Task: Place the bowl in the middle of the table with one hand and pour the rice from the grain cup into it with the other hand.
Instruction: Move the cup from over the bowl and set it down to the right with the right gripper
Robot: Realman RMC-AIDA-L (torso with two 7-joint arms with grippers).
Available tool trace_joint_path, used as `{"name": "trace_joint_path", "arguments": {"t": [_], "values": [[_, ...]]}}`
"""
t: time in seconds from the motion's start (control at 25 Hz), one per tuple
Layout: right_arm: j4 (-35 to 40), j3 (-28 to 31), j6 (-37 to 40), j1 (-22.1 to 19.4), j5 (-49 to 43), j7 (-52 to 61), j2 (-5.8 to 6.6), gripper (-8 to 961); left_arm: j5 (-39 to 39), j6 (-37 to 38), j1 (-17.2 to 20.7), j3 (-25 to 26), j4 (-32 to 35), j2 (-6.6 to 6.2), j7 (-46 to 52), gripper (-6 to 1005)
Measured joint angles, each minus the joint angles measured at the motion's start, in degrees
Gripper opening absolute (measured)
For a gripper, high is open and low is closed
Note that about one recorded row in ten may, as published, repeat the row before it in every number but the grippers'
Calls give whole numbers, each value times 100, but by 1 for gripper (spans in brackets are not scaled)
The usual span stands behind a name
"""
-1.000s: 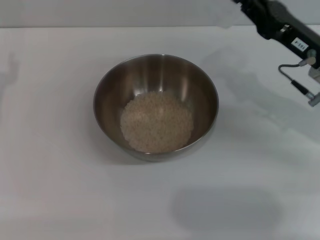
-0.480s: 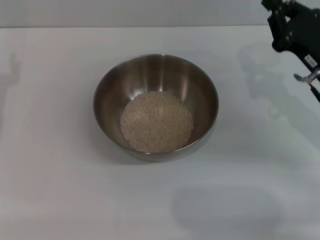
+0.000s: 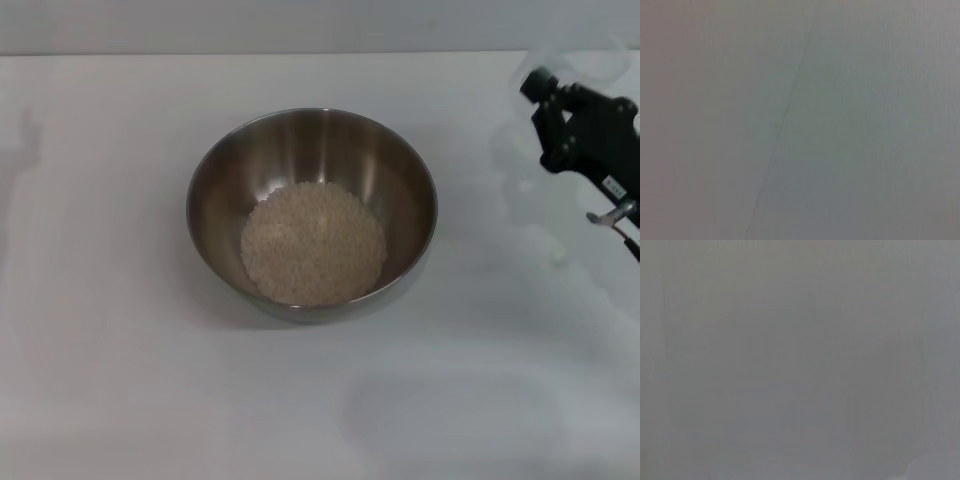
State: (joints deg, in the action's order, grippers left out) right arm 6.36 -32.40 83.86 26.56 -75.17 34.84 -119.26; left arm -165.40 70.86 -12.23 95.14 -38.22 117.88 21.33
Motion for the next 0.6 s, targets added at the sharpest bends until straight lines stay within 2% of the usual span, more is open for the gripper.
{"name": "trace_joint_path", "arguments": {"t": [0.6], "values": [[-220, -362, -828, 5, -237, 212, -5, 11, -1, 1, 51, 31, -30, -10, -6, 579]]}}
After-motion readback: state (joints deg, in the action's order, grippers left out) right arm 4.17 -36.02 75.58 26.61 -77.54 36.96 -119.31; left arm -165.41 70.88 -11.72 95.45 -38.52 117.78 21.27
